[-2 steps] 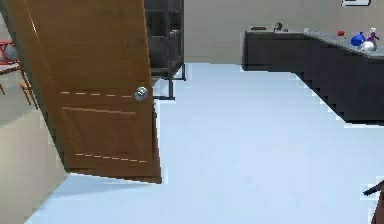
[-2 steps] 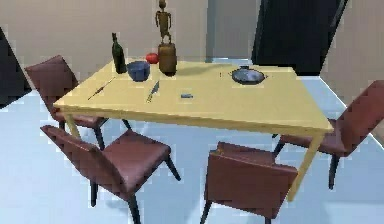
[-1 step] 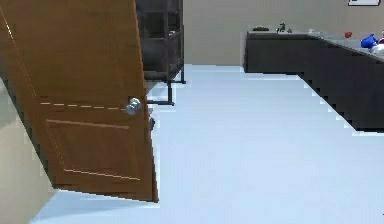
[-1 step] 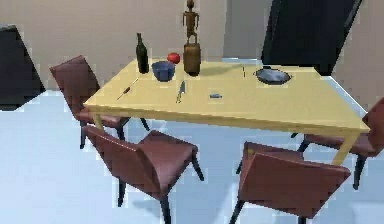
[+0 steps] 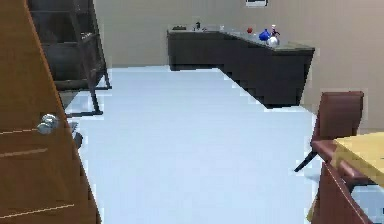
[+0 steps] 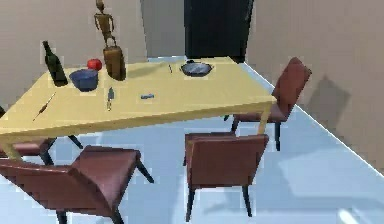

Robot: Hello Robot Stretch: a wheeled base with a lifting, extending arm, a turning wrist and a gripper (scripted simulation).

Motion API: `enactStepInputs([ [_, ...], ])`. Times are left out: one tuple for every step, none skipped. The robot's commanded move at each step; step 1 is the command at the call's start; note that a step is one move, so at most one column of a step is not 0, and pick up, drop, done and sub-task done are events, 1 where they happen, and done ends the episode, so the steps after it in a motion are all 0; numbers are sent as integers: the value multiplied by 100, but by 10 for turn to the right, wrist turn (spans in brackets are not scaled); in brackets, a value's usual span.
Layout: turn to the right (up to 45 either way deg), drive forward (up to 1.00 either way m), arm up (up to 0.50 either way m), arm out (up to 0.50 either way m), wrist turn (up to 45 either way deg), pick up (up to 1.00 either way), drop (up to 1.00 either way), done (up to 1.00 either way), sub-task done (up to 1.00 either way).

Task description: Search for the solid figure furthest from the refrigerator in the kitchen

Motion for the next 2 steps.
enactStepInputs([
  [0,60,0,0,0,0,0,0,0],
  [30,0,0,0,0,0,0,0,0],
])
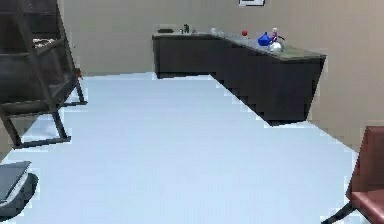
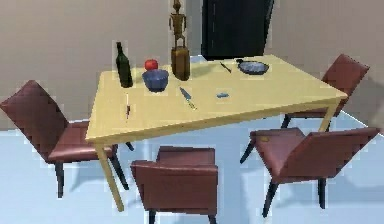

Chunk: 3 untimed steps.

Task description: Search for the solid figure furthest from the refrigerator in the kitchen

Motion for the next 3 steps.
enactStepInputs([
  [0,100,0,0,0,0,0,0,0],
  [0,100,0,0,0,0,0,0,0],
  [30,0,0,0,0,0,0,0,0],
])
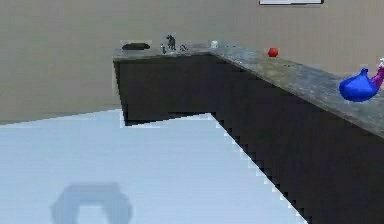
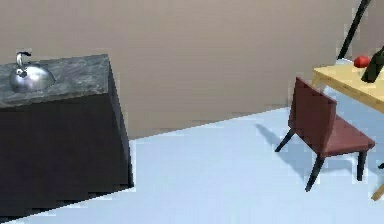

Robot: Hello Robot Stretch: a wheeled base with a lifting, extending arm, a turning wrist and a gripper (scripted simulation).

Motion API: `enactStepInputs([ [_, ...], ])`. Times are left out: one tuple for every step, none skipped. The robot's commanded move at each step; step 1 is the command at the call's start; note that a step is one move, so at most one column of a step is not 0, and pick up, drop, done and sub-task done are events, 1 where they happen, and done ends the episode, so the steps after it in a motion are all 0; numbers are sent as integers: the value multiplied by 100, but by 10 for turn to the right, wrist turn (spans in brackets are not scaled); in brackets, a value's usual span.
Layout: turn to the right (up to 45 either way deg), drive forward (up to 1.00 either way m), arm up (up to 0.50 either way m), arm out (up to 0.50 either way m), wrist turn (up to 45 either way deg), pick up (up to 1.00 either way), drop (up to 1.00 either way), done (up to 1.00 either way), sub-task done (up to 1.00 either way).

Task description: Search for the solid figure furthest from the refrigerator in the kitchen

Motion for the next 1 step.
enactStepInputs([
  [0,100,0,0,0,0,0,0,0],
])
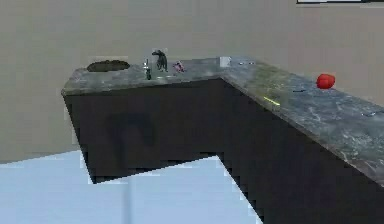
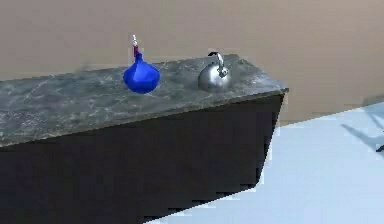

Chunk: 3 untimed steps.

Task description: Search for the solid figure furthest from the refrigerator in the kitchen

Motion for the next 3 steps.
enactStepInputs([
  [0,85,0,0,0,0,0,0,0],
  [-150,0,0,0,0,0,0,0,0],
  [0,0,0,0,0,0,0,100,0],
])
